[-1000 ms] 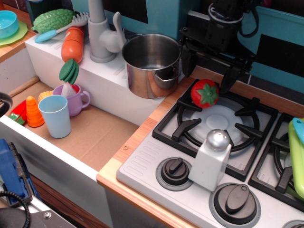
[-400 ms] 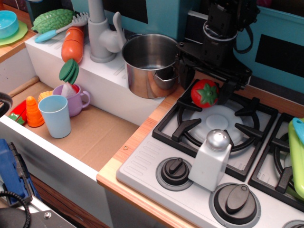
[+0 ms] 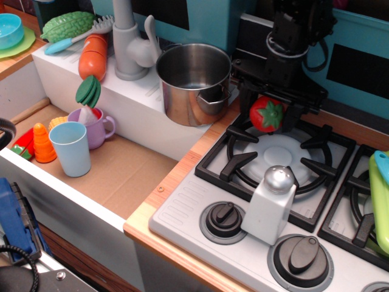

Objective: Put strawberry in pot

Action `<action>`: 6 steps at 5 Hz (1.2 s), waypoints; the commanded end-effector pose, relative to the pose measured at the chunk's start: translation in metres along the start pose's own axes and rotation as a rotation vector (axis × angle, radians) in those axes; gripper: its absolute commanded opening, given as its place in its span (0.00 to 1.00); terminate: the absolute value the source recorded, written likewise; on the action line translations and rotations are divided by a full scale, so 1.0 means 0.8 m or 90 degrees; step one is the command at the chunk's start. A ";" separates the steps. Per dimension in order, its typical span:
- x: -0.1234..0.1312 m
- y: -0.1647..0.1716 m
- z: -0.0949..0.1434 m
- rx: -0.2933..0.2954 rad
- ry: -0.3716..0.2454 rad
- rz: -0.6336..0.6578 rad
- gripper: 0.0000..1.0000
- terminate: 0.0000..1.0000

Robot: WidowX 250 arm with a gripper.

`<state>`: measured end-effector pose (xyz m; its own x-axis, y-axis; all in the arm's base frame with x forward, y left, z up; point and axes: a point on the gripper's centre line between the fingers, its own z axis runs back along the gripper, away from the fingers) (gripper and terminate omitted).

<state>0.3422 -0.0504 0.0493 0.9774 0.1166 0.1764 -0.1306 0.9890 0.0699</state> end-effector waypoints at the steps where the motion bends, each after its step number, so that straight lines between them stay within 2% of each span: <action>1: 0.011 -0.016 0.042 0.007 0.003 0.021 0.00 0.00; 2: 0.003 -0.015 0.065 0.025 0.007 0.027 0.00 0.00; 3: -0.013 0.007 0.079 0.058 0.012 0.019 0.00 0.00; 5: 0.000 0.057 0.086 0.104 -0.042 -0.032 0.00 0.00; 6: 0.026 0.085 0.086 0.117 -0.076 -0.070 0.00 0.00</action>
<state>0.3457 0.0196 0.1107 0.9695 -0.0533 0.2392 -0.0148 0.9616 0.2742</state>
